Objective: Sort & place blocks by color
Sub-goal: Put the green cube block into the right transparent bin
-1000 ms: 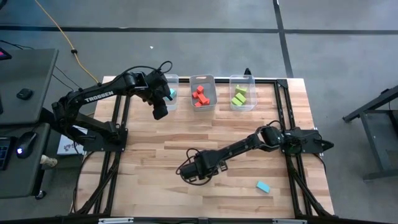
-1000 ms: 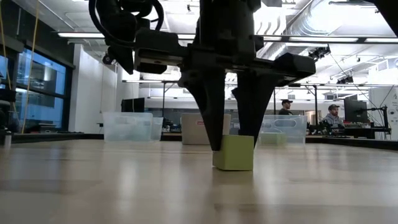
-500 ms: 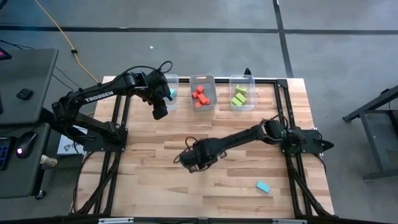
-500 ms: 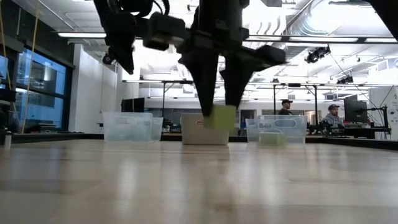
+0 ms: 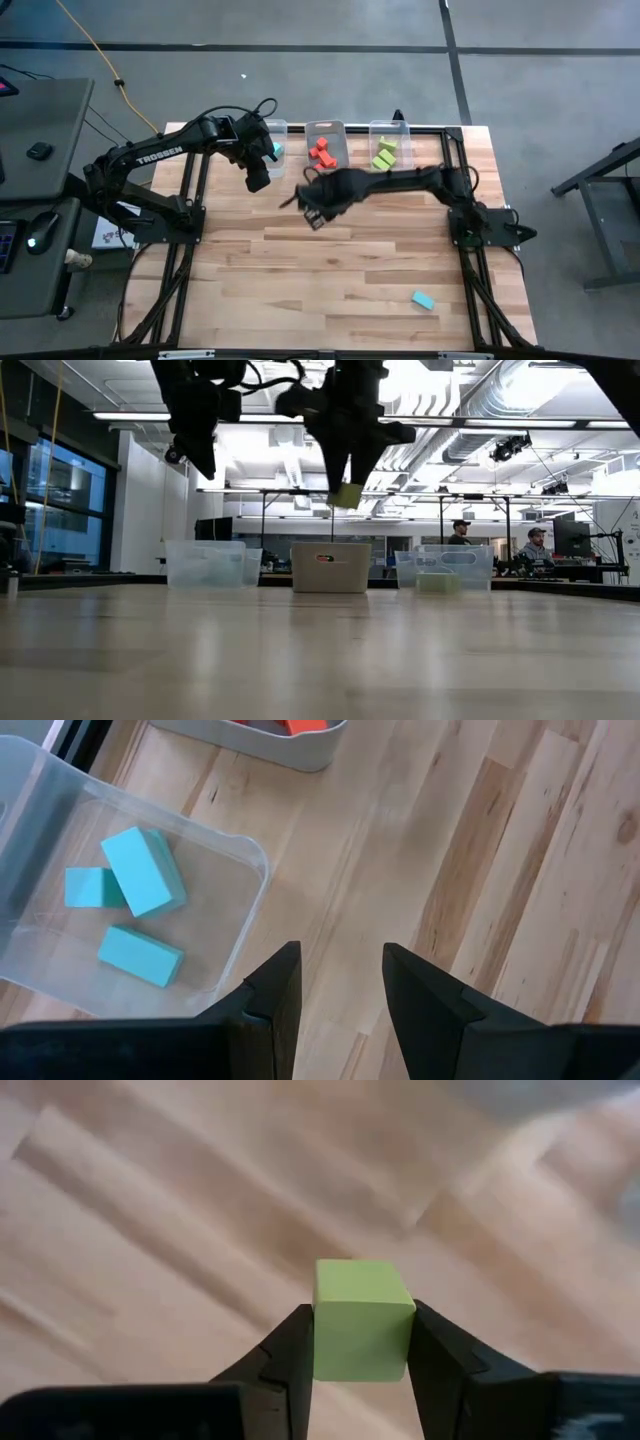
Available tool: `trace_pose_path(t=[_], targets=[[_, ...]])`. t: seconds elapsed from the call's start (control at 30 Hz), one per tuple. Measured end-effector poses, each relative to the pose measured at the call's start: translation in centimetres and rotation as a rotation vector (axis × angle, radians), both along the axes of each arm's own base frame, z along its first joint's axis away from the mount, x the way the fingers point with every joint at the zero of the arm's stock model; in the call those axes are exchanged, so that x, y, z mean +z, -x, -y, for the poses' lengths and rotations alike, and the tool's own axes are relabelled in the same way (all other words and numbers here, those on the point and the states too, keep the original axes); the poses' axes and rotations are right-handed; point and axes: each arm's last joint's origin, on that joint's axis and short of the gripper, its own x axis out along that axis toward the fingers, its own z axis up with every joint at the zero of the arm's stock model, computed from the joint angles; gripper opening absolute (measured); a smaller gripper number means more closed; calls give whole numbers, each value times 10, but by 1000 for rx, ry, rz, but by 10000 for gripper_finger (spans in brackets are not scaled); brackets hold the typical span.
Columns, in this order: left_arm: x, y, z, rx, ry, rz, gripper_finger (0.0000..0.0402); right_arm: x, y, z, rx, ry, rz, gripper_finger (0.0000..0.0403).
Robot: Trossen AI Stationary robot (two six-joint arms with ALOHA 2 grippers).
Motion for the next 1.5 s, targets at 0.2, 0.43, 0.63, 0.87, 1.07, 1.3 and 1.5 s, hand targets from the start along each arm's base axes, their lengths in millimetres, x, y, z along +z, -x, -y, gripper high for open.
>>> trace_pose_path(t=[0.2,0.43,0.63,0.87,1.07,1.3,1.5], targets=[[0,0,0,5,-4,-2,117,27,19,52,46,126,-23,103],[0,0,0,-10,-13,-5,117,51,43,111,80,284,-71,103],[0,0,0,-4,-11,-3,117,59,63,155,87,364,-146,103],[0,0,0,4,-8,-2,117,61,82,197,53,364,-172,103],[0,0,0,6,-7,-1,117,61,93,223,36,330,-140,103],[0,0,0,6,-7,-1,117,60,108,245,-13,284,-114,103],[0,0,-1,6,-7,-1,117,26,112,248,-28,215,-140,103]])
